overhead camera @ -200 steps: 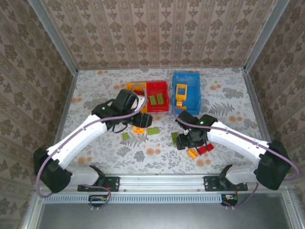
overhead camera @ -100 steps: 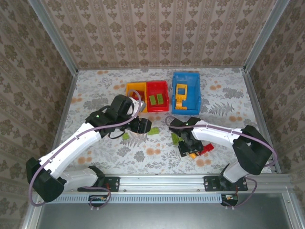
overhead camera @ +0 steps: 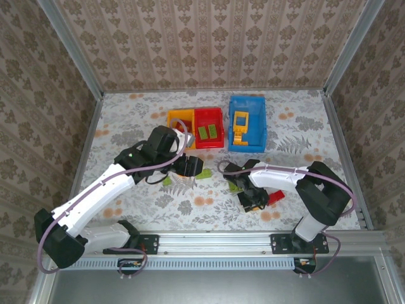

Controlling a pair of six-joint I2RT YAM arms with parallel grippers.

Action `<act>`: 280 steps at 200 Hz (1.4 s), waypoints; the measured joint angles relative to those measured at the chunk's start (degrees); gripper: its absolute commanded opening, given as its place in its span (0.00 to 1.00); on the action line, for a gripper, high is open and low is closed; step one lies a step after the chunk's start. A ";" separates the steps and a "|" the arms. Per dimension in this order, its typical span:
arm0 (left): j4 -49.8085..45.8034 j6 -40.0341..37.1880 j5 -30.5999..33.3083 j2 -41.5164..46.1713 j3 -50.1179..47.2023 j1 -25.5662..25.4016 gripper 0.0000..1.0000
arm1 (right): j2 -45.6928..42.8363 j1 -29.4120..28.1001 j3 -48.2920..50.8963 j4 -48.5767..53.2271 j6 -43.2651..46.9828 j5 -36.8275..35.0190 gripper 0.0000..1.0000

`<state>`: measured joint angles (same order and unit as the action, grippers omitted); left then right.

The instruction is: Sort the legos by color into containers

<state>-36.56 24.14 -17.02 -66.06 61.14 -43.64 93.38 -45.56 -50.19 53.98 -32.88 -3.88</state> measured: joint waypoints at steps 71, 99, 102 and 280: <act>1.05 2.29 0.81 -0.22 2.19 -0.22 0.64 | -12.31 4.63 -8.31 2.54 0.09 -1.81 0.29; 1.97 2.95 2.60 -1.86 7.19 -0.22 0.64 | -11.80 14.23 -19.56 0.85 2.32 -2.01 0.29; 2.27 2.95 2.93 -2.19 7.82 -0.22 0.64 | -10.86 15.02 -20.87 0.50 2.62 -2.03 0.29; 1.66 3.10 8.07 -6.21 9.53 -0.20 0.65 | 21.81 25.33 -45.24 -5.05 6.19 -5.57 0.55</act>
<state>-34.89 27.24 -8.95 -72.27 70.67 -43.83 115.20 -20.23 -95.44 48.93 -26.70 -9.45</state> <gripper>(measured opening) 0.646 0.557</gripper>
